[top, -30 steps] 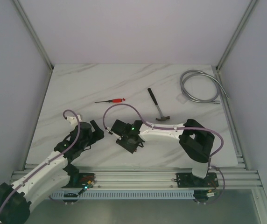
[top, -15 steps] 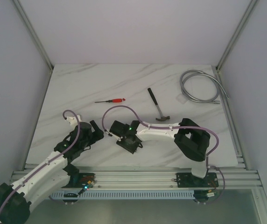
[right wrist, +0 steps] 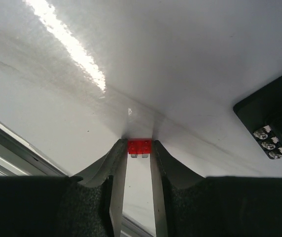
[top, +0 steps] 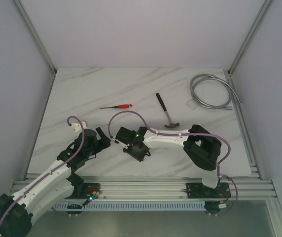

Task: Snap on the fuse box
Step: Pick up the fuse from the center of the board.

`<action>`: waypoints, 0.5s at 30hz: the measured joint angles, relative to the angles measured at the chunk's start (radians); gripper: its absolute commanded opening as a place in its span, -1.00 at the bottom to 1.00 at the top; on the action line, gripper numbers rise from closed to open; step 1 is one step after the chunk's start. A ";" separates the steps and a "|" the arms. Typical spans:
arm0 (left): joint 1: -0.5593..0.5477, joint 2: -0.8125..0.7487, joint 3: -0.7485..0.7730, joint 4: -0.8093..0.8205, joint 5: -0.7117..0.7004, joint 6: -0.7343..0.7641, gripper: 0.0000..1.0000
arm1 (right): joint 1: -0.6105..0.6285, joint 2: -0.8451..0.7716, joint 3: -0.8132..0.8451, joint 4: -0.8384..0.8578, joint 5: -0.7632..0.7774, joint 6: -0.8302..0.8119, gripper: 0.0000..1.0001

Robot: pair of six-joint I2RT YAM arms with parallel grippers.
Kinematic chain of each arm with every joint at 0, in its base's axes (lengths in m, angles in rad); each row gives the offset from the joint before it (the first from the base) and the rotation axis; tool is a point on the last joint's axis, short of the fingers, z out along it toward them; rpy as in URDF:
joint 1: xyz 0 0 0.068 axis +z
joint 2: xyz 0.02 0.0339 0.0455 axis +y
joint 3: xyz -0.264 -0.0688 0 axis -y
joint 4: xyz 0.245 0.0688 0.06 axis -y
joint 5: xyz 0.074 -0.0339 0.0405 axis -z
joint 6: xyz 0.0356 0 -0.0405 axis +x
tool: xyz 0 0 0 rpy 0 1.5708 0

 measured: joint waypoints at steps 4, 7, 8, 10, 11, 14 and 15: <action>0.000 -0.006 0.000 0.047 0.065 0.018 0.95 | -0.015 -0.014 0.000 0.008 0.019 0.054 -0.68; -0.002 -0.006 0.000 0.103 0.125 0.031 0.92 | -0.031 -0.047 0.000 0.023 0.057 0.130 -0.68; -0.004 -0.005 -0.002 0.121 0.141 0.034 0.92 | -0.037 -0.065 0.000 0.029 0.077 0.165 -0.68; -0.014 -0.005 -0.008 0.163 0.172 0.037 0.90 | -0.050 -0.105 -0.002 0.038 0.117 0.237 -0.65; -0.021 -0.006 -0.014 0.182 0.186 0.039 0.89 | -0.057 -0.130 -0.005 0.045 0.136 0.274 -0.64; -0.053 -0.020 -0.039 0.246 0.221 0.042 0.85 | -0.079 -0.227 -0.043 0.087 0.197 0.395 -0.63; -0.066 -0.027 -0.048 0.267 0.229 0.044 0.84 | -0.085 -0.257 -0.060 0.101 0.216 0.432 -0.63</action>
